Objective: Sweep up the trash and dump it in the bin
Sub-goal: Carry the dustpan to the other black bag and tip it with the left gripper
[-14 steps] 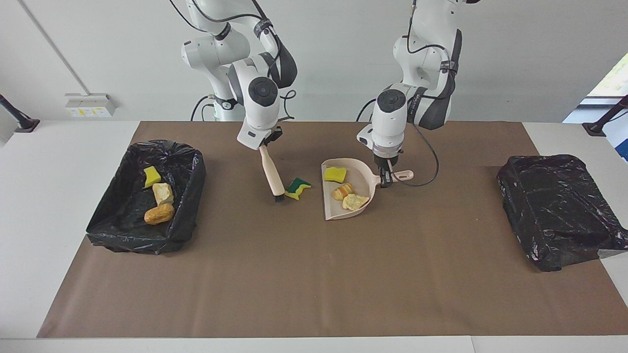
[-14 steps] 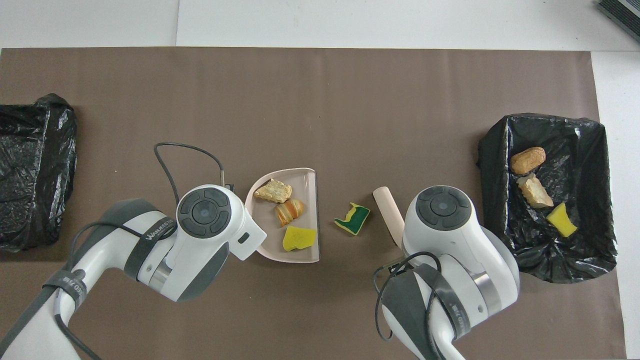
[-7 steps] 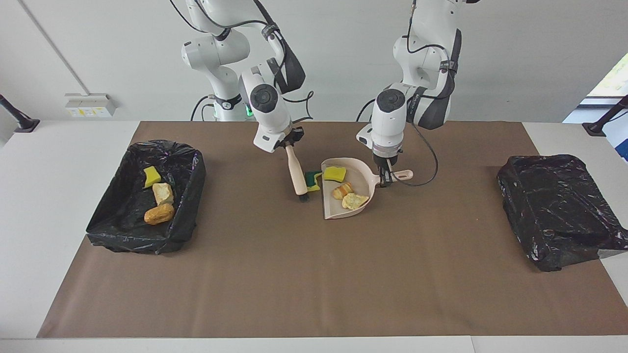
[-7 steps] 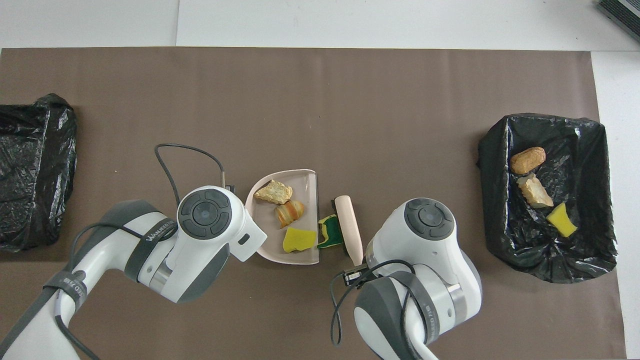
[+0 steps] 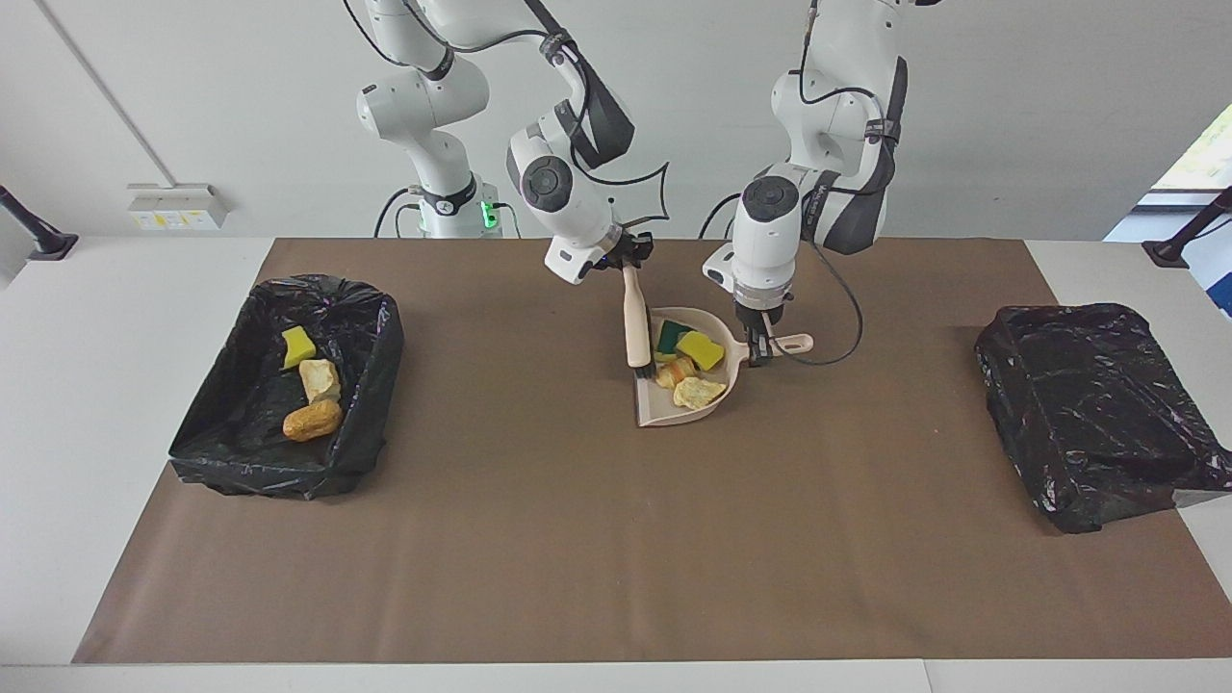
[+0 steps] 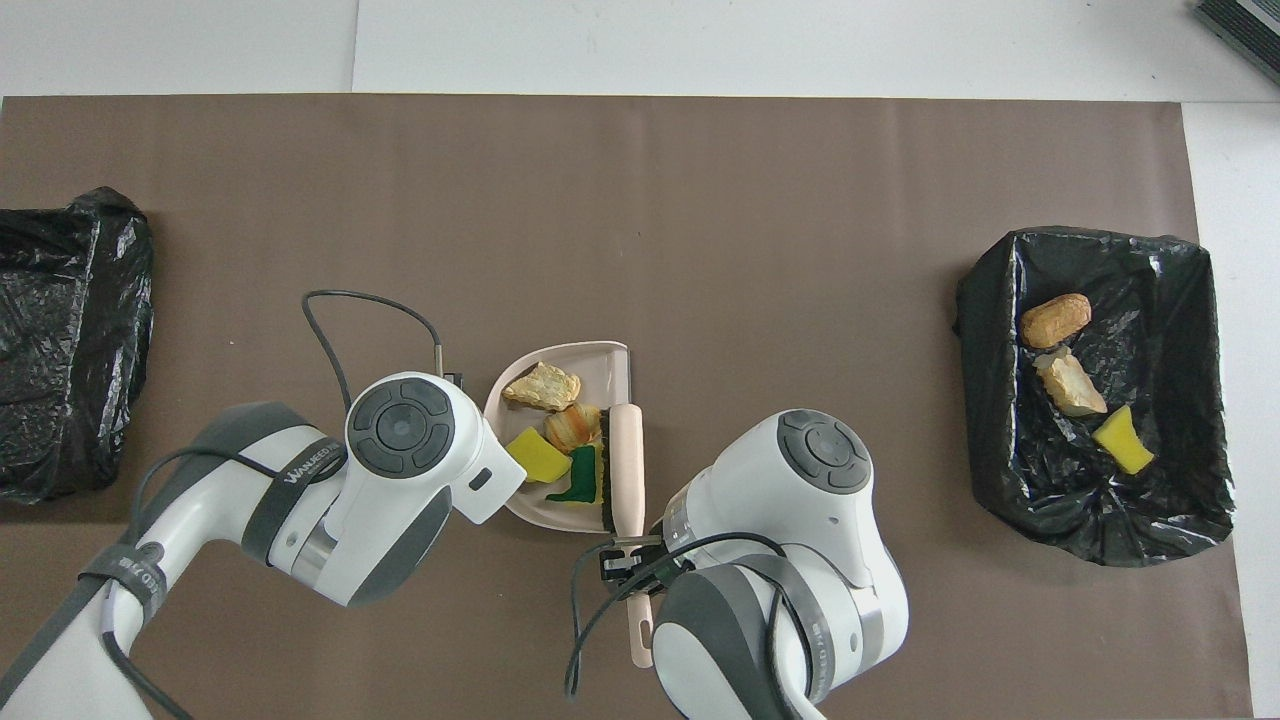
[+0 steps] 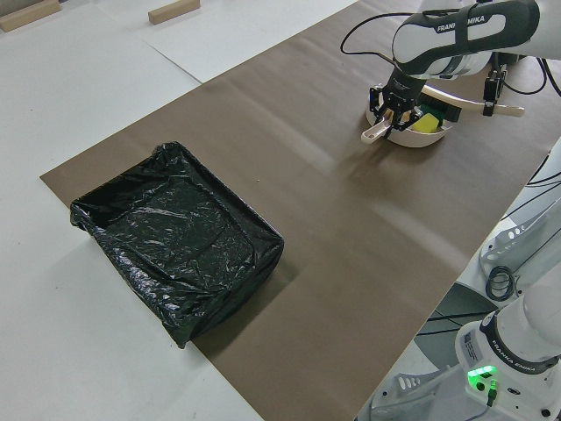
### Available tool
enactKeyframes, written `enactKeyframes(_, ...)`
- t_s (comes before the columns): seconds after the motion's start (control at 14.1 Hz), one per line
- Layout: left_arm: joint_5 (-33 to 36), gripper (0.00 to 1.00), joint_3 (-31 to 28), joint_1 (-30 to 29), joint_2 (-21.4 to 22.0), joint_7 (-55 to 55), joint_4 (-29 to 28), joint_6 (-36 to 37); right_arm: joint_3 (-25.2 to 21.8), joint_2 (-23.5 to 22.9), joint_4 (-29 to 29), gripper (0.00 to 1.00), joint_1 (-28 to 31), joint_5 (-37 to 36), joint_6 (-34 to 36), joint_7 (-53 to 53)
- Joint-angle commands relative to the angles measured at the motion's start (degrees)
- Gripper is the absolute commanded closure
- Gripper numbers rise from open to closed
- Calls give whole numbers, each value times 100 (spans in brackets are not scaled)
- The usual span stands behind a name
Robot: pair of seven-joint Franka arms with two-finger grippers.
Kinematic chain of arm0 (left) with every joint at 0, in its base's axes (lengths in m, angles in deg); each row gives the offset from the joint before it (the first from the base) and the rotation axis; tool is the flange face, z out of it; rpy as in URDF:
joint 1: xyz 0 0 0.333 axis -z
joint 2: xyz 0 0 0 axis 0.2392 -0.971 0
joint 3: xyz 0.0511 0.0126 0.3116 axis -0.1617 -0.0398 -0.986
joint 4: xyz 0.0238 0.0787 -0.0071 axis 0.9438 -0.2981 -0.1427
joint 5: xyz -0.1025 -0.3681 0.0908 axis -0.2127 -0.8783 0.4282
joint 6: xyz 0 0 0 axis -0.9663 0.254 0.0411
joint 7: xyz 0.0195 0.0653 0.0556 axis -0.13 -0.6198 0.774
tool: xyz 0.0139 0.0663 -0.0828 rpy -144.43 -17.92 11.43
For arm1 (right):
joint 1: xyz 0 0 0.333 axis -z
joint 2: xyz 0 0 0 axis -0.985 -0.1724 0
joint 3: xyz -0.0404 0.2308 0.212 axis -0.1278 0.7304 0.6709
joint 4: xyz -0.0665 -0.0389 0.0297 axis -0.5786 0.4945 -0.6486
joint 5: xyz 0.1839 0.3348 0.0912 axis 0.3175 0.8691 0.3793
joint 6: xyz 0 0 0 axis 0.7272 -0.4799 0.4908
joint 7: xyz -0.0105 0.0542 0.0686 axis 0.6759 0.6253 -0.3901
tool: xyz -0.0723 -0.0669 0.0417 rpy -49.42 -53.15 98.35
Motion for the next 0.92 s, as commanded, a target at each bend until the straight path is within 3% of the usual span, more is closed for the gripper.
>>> enactKeyframes(0.0,-97,100,21,-280,141,-444,-214,-131,8,-73,329,100,-10,173,-10,-227)
enactKeyframes(0.14,-97,100,21,-308,132,-480,-205,-131,-1,-3,400,100,-1,-80,156,-200)
enactKeyframes(0.35,-97,100,-14,-360,97,-926,-109,-149,17,-3,909,100,-1,-1300,937,-725)
enactKeyframes(0.5,-97,100,-5,-754,106,-1445,-29,-210,17,119,1216,100,-1,-1830,1481,-1078)
enactKeyframes(0.71,-106,100,-14,-1151,176,-1755,443,95,25,409,1306,100,-1,-2112,2168,-1542)
enactKeyframes(0.85,-228,100,-67,-1509,185,-1693,769,657,69,507,1183,100,-245,-2016,2074,-2184)
